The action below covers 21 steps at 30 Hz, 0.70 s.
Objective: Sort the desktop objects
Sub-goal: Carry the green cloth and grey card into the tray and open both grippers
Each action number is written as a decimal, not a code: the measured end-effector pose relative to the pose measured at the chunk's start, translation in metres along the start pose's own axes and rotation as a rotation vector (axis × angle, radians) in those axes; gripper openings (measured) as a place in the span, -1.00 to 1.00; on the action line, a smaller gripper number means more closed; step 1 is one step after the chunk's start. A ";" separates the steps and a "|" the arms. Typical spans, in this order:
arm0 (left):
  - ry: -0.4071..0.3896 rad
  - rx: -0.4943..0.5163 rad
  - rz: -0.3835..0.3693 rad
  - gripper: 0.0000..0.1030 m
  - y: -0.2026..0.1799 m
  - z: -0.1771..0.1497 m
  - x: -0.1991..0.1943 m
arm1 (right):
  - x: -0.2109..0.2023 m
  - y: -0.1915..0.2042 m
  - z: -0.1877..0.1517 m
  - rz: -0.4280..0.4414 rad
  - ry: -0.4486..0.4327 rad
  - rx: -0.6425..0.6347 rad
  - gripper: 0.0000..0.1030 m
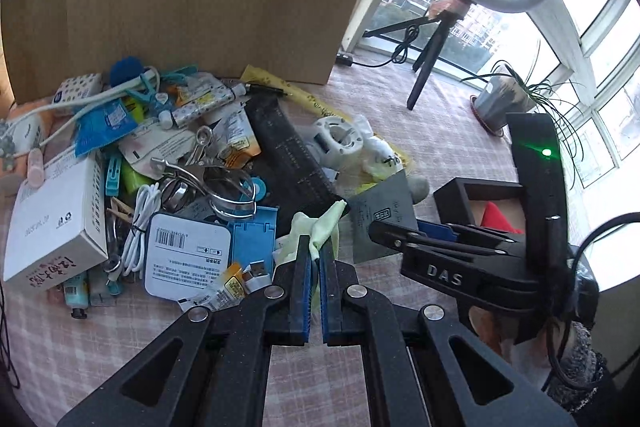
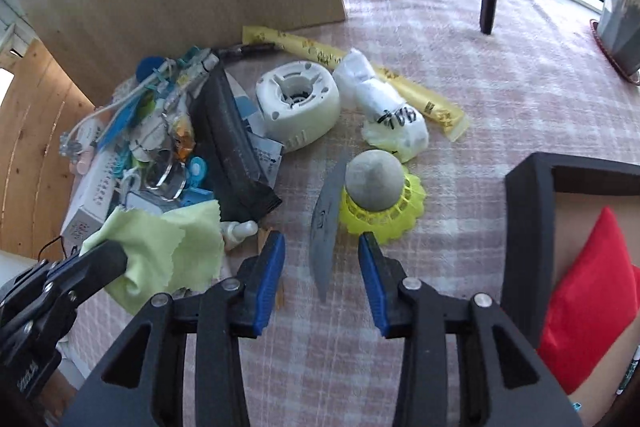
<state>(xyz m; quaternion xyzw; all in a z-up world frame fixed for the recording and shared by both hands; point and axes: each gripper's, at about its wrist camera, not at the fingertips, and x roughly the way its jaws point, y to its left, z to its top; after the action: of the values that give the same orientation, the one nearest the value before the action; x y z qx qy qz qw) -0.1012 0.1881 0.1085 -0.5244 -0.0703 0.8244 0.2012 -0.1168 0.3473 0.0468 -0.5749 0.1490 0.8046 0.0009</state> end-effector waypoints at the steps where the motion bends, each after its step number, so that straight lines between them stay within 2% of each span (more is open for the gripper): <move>1: 0.004 -0.008 -0.004 -0.95 0.001 0.000 0.003 | 0.007 0.000 0.002 -0.009 0.011 0.000 -0.26; 4: 0.010 -0.023 -0.011 -0.95 0.003 0.000 0.009 | 0.019 -0.002 0.004 -0.010 0.028 0.018 -0.34; 5: 0.012 -0.027 -0.012 -0.95 0.004 0.001 0.010 | 0.021 -0.002 0.004 -0.008 0.031 0.025 -0.41; 6: 0.014 -0.030 -0.013 -0.95 0.004 0.001 0.012 | 0.023 -0.003 0.004 -0.006 0.034 0.031 -0.63; 7: 0.017 -0.032 -0.018 -0.95 0.005 0.001 0.013 | 0.025 -0.004 0.004 -0.004 0.038 0.035 -0.75; 9: 0.021 -0.031 -0.025 -0.95 0.005 0.001 0.013 | 0.024 -0.005 0.002 0.012 0.029 0.039 -0.84; 15: 0.021 -0.026 -0.048 -0.95 -0.004 0.000 0.009 | 0.006 -0.005 -0.009 0.032 -0.013 0.023 -0.85; 21: 0.022 0.051 -0.102 -0.95 -0.041 -0.006 -0.002 | -0.040 -0.023 -0.031 0.047 -0.074 0.024 -0.85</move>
<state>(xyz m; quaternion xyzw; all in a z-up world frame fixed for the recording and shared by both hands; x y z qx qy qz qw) -0.0845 0.2235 0.1213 -0.5240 -0.0737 0.8087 0.2569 -0.0711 0.3689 0.0691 -0.5409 0.1719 0.8233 -0.0056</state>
